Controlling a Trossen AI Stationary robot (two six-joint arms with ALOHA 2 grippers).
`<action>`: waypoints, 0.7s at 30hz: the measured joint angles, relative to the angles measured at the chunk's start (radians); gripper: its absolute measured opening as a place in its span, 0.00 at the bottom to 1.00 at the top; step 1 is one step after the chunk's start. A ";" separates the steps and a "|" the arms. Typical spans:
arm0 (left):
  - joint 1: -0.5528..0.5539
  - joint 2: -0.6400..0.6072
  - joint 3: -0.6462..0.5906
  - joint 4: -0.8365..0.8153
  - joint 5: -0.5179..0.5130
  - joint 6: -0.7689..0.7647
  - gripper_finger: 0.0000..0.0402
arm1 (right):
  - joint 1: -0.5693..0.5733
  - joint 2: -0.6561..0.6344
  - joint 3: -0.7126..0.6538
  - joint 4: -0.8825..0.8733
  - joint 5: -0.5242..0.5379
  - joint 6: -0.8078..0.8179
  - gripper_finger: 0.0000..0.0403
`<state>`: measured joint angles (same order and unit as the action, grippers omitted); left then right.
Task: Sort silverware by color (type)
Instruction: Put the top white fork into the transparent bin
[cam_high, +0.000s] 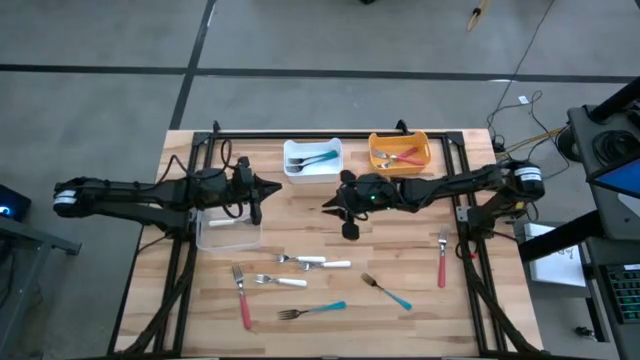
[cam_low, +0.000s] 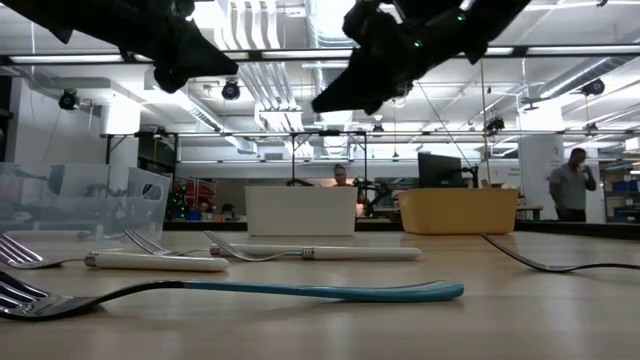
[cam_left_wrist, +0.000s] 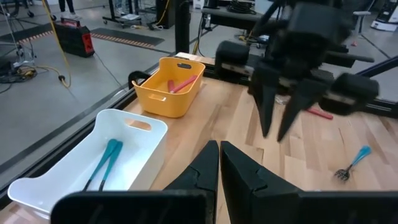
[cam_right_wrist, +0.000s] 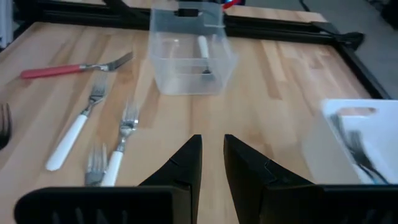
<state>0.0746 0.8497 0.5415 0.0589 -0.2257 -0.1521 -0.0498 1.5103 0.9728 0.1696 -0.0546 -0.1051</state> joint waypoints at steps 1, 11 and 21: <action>0.000 0.000 0.000 0.000 0.000 -0.009 0.00 | 0.007 0.017 0.014 0.000 -0.005 0.000 0.15; -0.053 0.006 -0.001 0.008 0.000 -0.150 0.00 | 0.123 0.193 0.125 -0.009 -0.005 0.001 0.15; -0.224 0.171 -0.002 0.258 -0.001 -0.147 0.00 | 0.259 0.285 0.183 -0.040 0.056 0.061 0.15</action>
<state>-0.1498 1.0206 0.5396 0.3165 -0.2266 -0.2987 0.2091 1.7952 1.1553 0.1299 0.0009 -0.0442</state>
